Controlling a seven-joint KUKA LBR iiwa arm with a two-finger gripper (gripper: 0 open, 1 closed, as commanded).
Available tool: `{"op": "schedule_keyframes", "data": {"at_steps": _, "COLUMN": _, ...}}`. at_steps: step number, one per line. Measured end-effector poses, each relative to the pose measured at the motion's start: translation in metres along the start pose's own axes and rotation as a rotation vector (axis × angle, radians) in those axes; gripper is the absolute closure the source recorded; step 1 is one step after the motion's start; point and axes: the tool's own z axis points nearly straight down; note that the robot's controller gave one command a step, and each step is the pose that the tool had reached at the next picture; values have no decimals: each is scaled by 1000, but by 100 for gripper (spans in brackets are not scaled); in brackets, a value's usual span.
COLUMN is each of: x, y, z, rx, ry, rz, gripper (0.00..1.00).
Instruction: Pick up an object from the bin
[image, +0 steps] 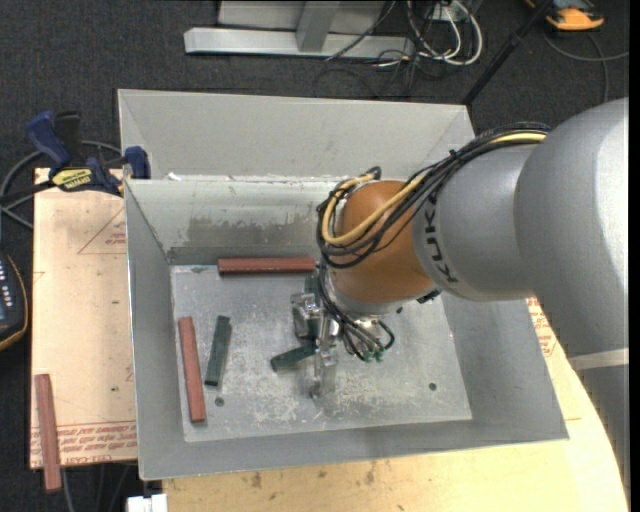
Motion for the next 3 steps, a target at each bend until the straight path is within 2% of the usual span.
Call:
{"op": "schedule_keyframes", "data": {"at_steps": 1, "x": -1, "y": 0, "z": -1, "rx": 0, "ry": 0, "rz": 0, "gripper": 100}}
{"op": "schedule_keyframes", "data": {"at_steps": 3, "x": -4, "y": 1, "z": -80, "rx": 1, "ry": -4, "rz": 4, "gripper": 100}}
